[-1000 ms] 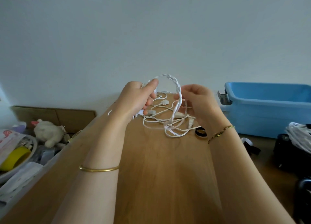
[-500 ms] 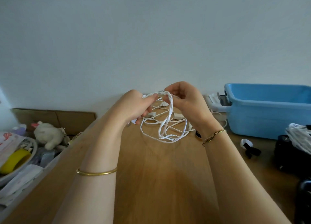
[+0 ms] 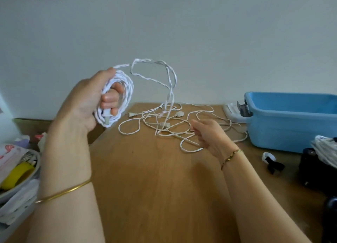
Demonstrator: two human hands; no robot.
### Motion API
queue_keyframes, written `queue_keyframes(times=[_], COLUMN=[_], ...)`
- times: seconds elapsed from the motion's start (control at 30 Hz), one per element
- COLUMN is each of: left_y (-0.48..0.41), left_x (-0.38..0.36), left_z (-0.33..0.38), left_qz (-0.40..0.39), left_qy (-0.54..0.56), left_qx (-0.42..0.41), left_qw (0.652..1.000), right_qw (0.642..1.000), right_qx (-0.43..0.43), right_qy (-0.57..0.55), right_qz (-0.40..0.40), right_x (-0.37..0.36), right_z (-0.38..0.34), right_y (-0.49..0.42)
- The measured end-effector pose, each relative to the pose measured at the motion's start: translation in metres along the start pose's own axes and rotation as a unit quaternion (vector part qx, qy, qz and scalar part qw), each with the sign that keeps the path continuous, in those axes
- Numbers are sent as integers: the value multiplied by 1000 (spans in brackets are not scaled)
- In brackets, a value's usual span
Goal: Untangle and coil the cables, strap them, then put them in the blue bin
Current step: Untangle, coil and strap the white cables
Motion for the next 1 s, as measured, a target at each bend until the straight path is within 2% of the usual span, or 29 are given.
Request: queue_keyframes(times=[0.13, 0.3, 0.37, 0.43, 0.5, 0.57, 0.77, 1.0], left_y=[2, -1, -1, 1, 3, 3, 5, 7], left_x=[-21, -40, -45, -51, -58, -63, -70, -77], left_z=[-13, -25, -30, -34, -37, -39, -48, -57], left_qz=[-49, -68, -84, -105, -127, -140, -208, -255], left_qy=[-126, -218, -232, -237, -234, -229, -148, -10], left_qx=[21, 38, 50, 63, 73, 77, 108, 162], left_qw=[991, 973, 968, 964, 961, 960, 961, 953], right_qw=[997, 981, 971, 967, 963, 955, 944, 960], right_qx=[73, 169, 222, 254, 260, 271, 300, 244], right_qy=[-22, -12, -11, 10, 55, 108, 120, 131], right_qz=[-21, 98, 82, 23, -37, -60, -71, -40], right_x=[-30, -8, -11, -22, -37, -46, -40, -35], right_z=[-30, -61, -76, -87, -89, -88, -89, -76], right_y=[8, 14, 20, 26, 30, 32, 40, 29])
Point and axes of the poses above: each hand's wrist, its own y-axis away from the middle knuckle, its own x-axis out of the back of the hand, z = x × y, the point moved 8 cm from there along -y, towards the middle knuckle, and after that the axes turned 6 degrees about -y, right-handed, at the moved point
